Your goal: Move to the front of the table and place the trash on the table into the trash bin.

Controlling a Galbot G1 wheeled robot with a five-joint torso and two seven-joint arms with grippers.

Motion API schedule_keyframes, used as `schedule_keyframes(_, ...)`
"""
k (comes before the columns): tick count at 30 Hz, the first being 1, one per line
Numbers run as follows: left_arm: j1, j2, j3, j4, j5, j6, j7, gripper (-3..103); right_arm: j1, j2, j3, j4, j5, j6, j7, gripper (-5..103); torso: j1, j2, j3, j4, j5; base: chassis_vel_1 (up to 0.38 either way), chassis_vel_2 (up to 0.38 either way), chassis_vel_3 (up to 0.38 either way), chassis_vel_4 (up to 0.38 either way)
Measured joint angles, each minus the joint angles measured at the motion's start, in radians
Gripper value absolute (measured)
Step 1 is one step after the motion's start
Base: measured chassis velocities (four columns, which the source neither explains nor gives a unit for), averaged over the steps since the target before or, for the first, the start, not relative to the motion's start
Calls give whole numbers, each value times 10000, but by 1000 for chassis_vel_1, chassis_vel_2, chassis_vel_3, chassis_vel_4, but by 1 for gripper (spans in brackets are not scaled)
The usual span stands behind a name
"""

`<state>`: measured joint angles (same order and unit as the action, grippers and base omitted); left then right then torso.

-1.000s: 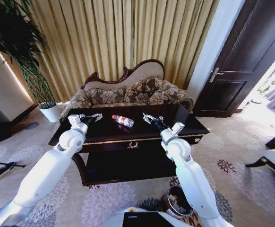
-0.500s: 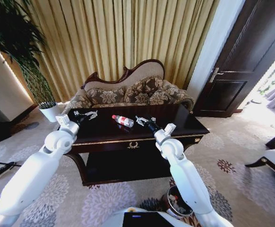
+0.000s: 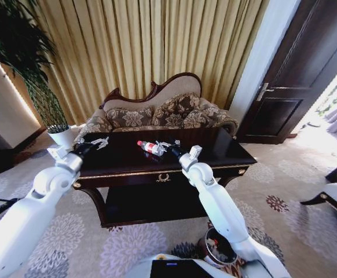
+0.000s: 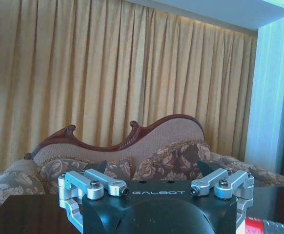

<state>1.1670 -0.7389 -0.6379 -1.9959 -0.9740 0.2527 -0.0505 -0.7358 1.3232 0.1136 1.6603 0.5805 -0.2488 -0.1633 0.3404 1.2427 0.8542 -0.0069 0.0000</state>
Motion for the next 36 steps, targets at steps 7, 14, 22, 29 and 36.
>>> schedule_keyframes(7, 501, -138, -366, -280, 25, -30, 74, 100, 840, 152, -516, -1197, -1501, 452, -734, 100, 0, 0, 0, -1, 1, 0, 0, 0, 0)
schedule_keyframes(14, 646, -168, -441, -353, 44, -30, 82, 100, 1759, 126, -537, -1763, -2250, 71, -781, 100, 1, 0, 1, 0, 1, 0, 0, 0, 0)
schedule_keyframes(22, 718, -183, -465, -406, 57, -35, 107, 100, 2195, -340, -801, -1677, -2456, -893, -1062, 100, 1, 0, 1, -1, 2, 0, 0, 0, 0)
schedule_keyframes(29, 861, -254, -579, -480, 99, -41, 151, 100, 2283, -722, -1447, -1542, -2680, -1580, -1181, 100, 0, 0, 0, -1, 3, 0, 0, 0, 0)
schedule_keyframes(36, 931, -275, -703, -510, 108, -42, 156, 100, 2528, -787, -1941, -1782, -2864, -1792, -1115, 100, 1, 0, 1, 1, 3, 0, 0, 0, 0)
